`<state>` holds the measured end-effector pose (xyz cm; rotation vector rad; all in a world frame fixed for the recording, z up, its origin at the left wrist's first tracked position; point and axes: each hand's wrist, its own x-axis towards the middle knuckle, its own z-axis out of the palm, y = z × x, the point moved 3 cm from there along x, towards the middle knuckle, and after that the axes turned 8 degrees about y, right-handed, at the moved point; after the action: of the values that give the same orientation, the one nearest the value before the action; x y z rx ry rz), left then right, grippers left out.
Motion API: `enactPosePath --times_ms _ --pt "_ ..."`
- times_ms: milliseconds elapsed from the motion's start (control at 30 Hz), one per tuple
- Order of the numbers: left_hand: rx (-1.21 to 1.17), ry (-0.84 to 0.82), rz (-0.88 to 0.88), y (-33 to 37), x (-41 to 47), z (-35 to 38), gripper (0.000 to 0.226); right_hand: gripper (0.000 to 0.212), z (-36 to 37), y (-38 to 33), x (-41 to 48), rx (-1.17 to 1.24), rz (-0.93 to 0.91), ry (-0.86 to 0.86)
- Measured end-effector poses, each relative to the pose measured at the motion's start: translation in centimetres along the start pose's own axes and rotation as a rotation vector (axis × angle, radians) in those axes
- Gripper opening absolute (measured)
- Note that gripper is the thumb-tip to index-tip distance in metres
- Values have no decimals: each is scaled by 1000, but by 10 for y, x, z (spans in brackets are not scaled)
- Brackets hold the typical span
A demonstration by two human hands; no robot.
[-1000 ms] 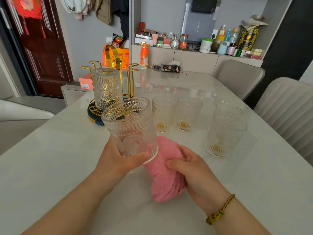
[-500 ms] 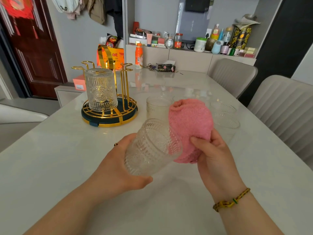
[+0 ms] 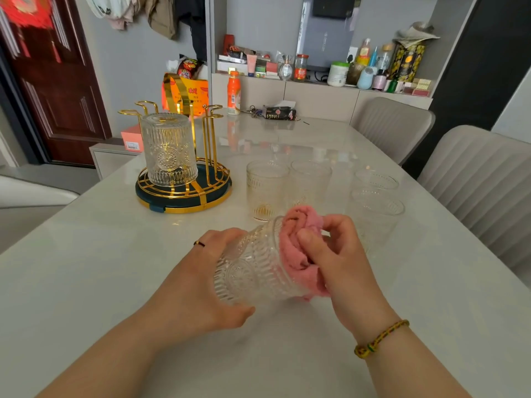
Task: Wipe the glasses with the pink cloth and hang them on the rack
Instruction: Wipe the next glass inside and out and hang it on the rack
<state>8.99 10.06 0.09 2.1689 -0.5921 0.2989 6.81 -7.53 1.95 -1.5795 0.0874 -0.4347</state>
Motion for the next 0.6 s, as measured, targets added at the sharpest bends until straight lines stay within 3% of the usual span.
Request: enactPosePath --times_ms 67,167,233,300,367,433,467,533,600 --pt "13 11 36 2 0 1 73 50 1 0 -2 2 77 -92" --pt "28 26 98 0 -1 2 73 38 5 3 -3 -36 133 -191" --pt "12 6 81 3 -3 5 72 33 3 5 0 -92 103 -114" --pt "-118 -16 -19 7 0 4 74 28 1 2 2 -100 41 -37" --pt "-343 8 -228 8 6 5 70 29 1 -5 0 -108 -37 -8" --pt "-598 38 -409 8 6 4 20 30 4 -12 -6 -93 -86 -34" --pt "-682 -1 -487 9 4 3 25 30 7 -14 -9 -79 -91 -67" --pt "-816 -131 -581 8 2 7 59 34 11 -16 -15 -67 -97 -140" --pt "-806 -188 -674 12 2 3 61 38 15 -15 -19 -46 -96 -170"
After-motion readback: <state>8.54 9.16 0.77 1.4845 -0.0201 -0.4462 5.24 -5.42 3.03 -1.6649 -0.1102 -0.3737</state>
